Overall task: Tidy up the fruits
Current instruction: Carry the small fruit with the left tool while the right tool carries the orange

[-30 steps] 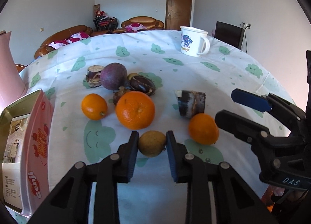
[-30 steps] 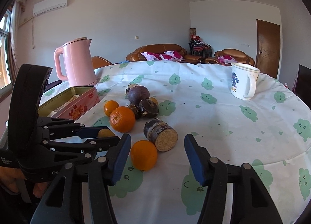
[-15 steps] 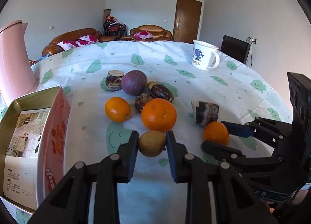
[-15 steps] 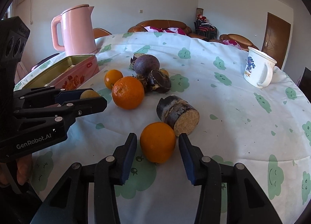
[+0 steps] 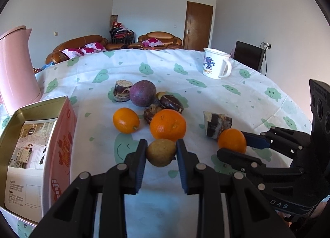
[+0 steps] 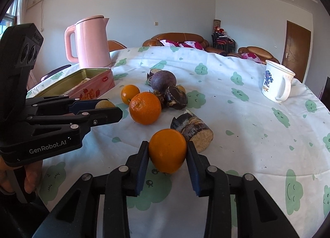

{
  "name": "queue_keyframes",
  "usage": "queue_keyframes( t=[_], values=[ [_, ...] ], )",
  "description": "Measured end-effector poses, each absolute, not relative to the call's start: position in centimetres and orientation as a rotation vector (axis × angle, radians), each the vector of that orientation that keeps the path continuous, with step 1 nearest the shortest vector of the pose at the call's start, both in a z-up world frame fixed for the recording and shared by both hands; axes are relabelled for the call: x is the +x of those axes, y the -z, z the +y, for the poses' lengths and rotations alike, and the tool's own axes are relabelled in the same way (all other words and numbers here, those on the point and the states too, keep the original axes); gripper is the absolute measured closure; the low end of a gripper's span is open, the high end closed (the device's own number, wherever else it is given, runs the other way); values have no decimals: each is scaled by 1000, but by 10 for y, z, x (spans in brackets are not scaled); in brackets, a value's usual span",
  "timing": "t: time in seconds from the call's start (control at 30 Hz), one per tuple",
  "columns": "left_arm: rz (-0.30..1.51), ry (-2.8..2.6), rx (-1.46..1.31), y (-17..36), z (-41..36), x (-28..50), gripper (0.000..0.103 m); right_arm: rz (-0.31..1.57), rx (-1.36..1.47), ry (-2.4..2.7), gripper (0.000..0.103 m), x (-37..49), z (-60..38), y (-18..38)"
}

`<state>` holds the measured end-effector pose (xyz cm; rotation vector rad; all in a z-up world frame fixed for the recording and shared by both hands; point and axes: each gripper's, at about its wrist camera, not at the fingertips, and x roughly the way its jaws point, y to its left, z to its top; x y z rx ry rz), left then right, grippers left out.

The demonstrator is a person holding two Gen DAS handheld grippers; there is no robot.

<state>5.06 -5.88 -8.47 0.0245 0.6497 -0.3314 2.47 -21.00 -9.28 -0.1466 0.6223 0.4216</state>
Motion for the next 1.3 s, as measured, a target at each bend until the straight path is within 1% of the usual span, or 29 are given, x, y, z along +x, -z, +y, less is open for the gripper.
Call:
queue_keyframes(
  t=[1.3],
  values=[
    [523, 291, 50, 74, -57, 33, 73, 434, -140, -460, 66, 0, -218, 84]
  ],
)
